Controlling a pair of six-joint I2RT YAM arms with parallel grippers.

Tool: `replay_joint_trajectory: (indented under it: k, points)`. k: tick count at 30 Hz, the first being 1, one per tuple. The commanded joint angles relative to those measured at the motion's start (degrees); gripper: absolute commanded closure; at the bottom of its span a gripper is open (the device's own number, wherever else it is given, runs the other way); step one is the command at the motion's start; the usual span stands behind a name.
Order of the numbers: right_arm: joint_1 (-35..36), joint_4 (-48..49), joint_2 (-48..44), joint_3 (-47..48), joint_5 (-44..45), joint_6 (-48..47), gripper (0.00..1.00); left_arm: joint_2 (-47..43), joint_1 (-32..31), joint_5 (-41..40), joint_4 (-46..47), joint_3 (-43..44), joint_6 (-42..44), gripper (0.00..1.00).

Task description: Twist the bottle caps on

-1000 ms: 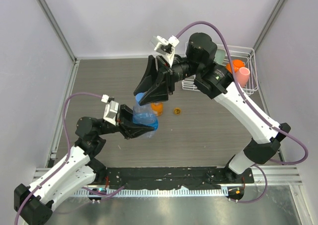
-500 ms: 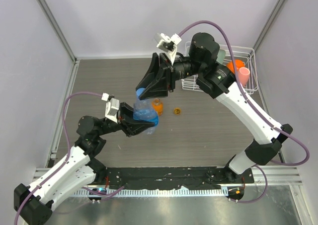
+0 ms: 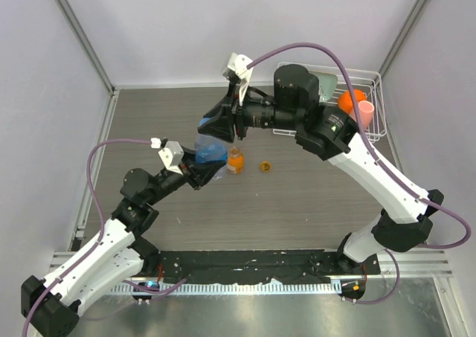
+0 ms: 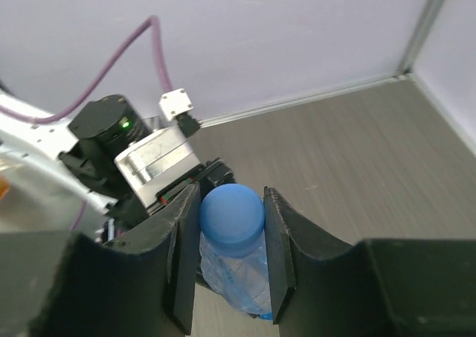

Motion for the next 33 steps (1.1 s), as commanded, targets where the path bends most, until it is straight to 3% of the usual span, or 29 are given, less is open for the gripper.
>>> replay_joint_trajectory:
  k: [1,2,7,12,16,18,19,21,22,25,29,32,33]
  points:
    - [8.5,-6.4,0.4,-3.6,20.4,-0.7,0.99,-0.8,0.4,-8.6,9.2,1.5,3.0,1.00]
    - [9.8,-5.5,0.3,-5.0,28.2,0.9,0.99,-0.9,0.4,-9.4,9.4,1.5,3.2,1.00]
    - [17.3,-0.3,1.7,-7.9,51.0,2.6,0.99,-0.7,0.4,-15.4,9.8,1.7,4.7,1.00]
    - [24.2,0.1,7.1,-3.5,76.2,2.0,0.99,-0.7,0.4,-16.3,8.1,1.3,6.0,1.00]
    - [25.7,0.2,11.2,2.1,86.1,1.9,0.98,-0.6,0.4,-16.1,7.4,0.6,6.2,1.00]
    - [25.8,0.0,12.1,3.5,86.2,1.8,0.89,-0.7,0.4,-15.3,6.6,0.5,6.2,1.00]
    - [25.8,0.3,12.0,4.5,85.2,1.6,0.73,-0.7,0.3,-15.1,6.2,0.4,6.2,1.00]
    - [25.7,0.5,10.6,5.7,82.6,1.3,0.58,-1.1,0.4,-14.4,4.7,0.5,6.2,1.00]
    - [25.6,0.6,9.7,6.8,77.7,1.1,0.45,-1.2,0.4,-14.3,4.2,0.5,6.3,1.00]
    - [24.4,-0.1,6.0,8.5,68.9,1.4,0.29,-1.2,0.4,-15.1,2.1,0.6,6.5,1.00]
    - [19.7,-2.0,0.5,9.1,50.2,3.5,0.13,-1.5,0.5,-16.1,0.2,0.7,5.9,1.00]
    - [13.7,-3.6,-3.1,9.0,38.5,4.7,0.11,-1.8,0.5,-14.5,0.0,0.4,5.0,1.00]
    - [11.9,-4.6,-3.6,9.2,29.5,4.6,0.10,-1.8,0.6,-13.7,-0.2,0.4,3.7,1.00]
